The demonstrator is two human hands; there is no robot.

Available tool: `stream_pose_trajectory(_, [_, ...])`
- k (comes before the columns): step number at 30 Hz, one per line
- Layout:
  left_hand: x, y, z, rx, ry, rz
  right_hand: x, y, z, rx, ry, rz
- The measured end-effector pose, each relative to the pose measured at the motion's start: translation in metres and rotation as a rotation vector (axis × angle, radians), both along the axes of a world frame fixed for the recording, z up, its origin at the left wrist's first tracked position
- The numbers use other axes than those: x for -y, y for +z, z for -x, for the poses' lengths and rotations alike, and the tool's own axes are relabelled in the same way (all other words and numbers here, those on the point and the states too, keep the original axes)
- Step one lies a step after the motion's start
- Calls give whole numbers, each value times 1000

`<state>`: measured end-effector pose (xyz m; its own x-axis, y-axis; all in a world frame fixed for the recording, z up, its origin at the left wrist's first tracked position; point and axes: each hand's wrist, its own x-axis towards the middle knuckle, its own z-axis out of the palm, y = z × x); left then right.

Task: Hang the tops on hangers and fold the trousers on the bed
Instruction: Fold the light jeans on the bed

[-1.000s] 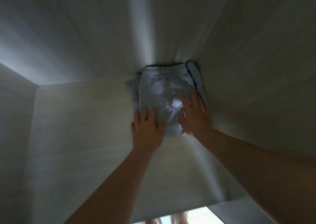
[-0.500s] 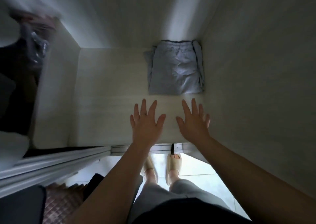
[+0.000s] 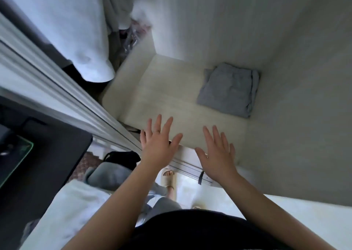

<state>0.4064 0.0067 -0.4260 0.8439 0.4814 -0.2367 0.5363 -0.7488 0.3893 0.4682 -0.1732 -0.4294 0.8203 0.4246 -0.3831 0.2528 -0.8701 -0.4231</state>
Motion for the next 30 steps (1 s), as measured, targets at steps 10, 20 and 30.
stream_pose_trajectory(10, [40, 44, 138, 185, 314, -148, -14, 23, 62, -83, 354, -275])
stream_pose_trajectory(20, [35, 63, 268, 241, 726, -347, -79, 45, 145, -359, 733, -544])
stream_pose_trajectory(30, [12, 81, 338, -35, 1042, -297, -118, 42, 192, -230, 423, -540])
